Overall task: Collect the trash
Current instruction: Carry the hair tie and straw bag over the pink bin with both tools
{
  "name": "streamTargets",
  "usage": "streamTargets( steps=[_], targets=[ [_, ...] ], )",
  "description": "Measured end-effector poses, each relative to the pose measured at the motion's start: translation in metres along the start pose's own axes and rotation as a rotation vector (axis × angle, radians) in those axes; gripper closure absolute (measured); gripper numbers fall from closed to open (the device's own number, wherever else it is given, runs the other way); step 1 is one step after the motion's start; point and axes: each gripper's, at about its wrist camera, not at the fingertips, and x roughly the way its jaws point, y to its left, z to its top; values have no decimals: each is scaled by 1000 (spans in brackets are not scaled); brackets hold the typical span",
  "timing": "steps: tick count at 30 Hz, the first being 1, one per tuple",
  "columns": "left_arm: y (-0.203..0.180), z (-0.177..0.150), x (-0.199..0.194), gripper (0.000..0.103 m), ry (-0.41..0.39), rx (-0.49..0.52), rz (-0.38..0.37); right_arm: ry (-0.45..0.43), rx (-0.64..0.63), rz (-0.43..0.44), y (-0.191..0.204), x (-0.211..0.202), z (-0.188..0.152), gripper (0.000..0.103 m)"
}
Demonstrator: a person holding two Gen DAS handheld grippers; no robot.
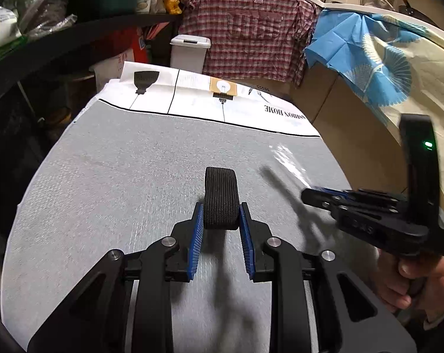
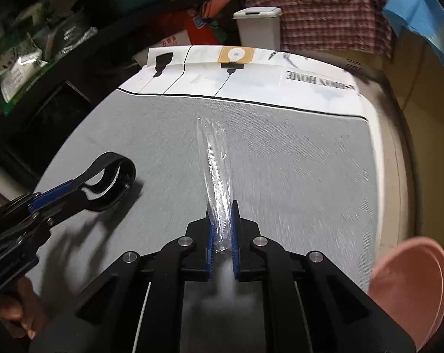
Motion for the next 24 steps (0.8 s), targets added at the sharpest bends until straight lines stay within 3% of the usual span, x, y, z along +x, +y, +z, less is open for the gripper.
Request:
streamTargets(
  steps=[13,24],
  targets=[
    [-38,-27,-67,79,-35,68,-1,-126,59,-44,2,-124,-67,93],
    [-70,-47,-103,79,-48,114,-13,-233,110,-85,-17,-200,-104,93]
  ],
)
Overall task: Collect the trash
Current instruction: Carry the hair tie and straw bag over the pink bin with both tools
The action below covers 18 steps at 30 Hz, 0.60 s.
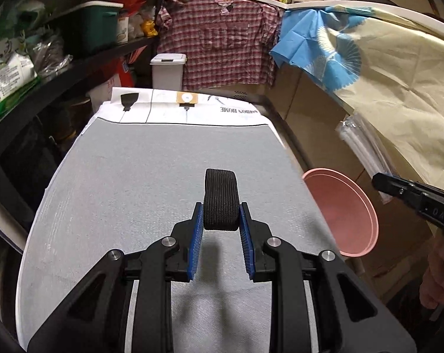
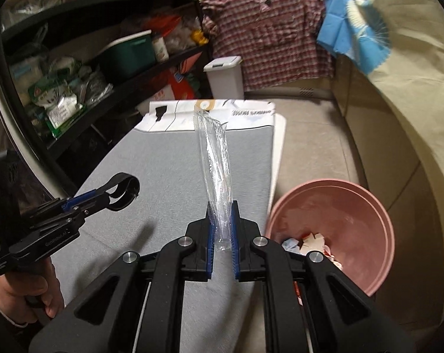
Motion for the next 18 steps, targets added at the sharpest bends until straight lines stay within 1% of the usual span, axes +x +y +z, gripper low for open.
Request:
streamTargets(
  steps=[3,9,13,18],
  targets=[
    [-10,1,-7,79,-7,13,-5,-21,10,-30,-11,-13,-3,93],
    [-28,4,-14,79,-13,38,-18,-75,79,-72,-38,-29,-7,93],
    [-43,7,-11,79,-7,51,-35,-102,170,-91,-60,-33,-12,93],
    [-62,13,-1,79,6,59,-75,-135,233,-147,-80,-35,-13,93]
  ],
)
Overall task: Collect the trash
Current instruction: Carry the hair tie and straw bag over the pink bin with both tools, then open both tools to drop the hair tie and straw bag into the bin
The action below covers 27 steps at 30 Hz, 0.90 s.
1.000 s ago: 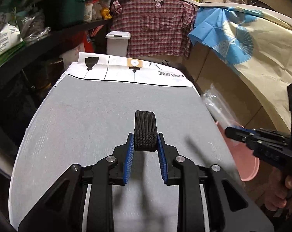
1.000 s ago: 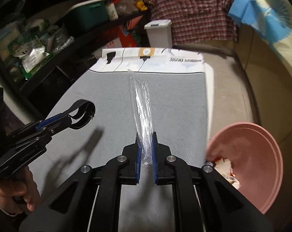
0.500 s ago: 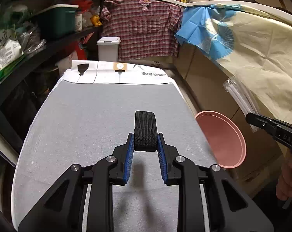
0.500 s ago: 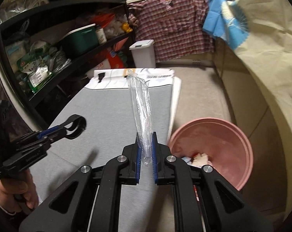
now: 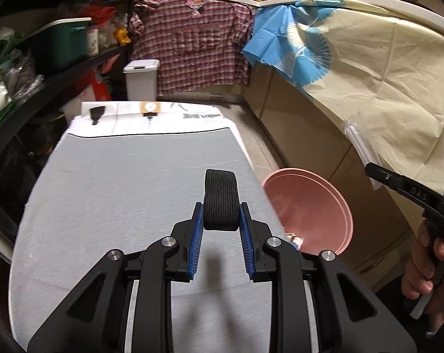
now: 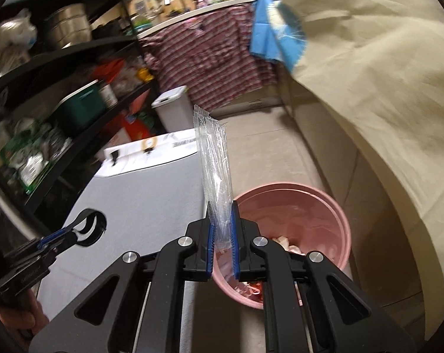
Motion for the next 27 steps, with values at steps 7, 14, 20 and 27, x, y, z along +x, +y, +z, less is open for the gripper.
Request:
streamTargets(
  steps=[7,14,20,27],
  targets=[
    [-30,9,23,79,13,36,-57,-24,39,-107,-25,6,4,93],
    [-62,15,49,79,31,74,-116,-7,70,-154,-44,16,6,93],
    [-87,18,71,79,48,108,-159,20,84,-179,-54,30,6,93],
    [-100,20,93,79,66,124,-188,41,78,-198,-58,42,6,93]
  ],
)
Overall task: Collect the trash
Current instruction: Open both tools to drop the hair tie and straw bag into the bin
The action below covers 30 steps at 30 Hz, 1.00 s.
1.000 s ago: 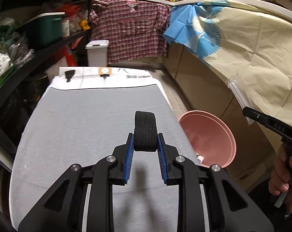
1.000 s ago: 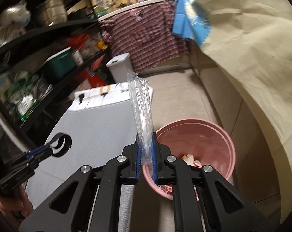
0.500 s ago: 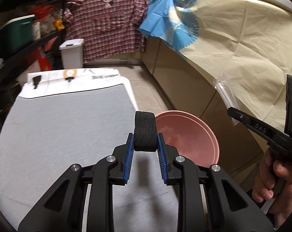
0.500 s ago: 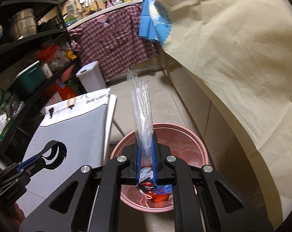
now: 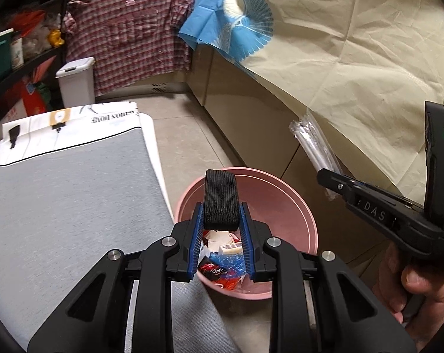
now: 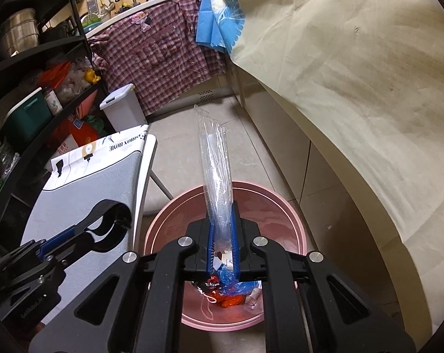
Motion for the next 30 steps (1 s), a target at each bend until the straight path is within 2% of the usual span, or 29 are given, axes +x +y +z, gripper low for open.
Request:
streamTargets(
  steps=[16,18,19,20,21,22,24,30],
  targets=[
    [-1,4,24,79,19,-2,-18,25,-25,-19,5,15,1,93],
    [-3,4,24,79,20,4,-33,29,-19,-24,2,17,2,88],
    [-4,4,24,79,21,9,-35,31,-19,-31,2,17,1,81],
    [-5,5,24,79,19,12,-33,35,-18,-41,2,18,1,58],
    [-5,5,22,76,16,12,-39,33,-17,-55,2,19,1,46],
    [-5,4,21,69,15,12,-42,23,-17,-67,2,17,1,39],
    [-5,3,16,66,3,12,-39,12,-19,-69,2,14,2,39],
    [-2,3,-3,66,-12,5,-18,-6,3,-66,-3,6,2,40]
  ],
)
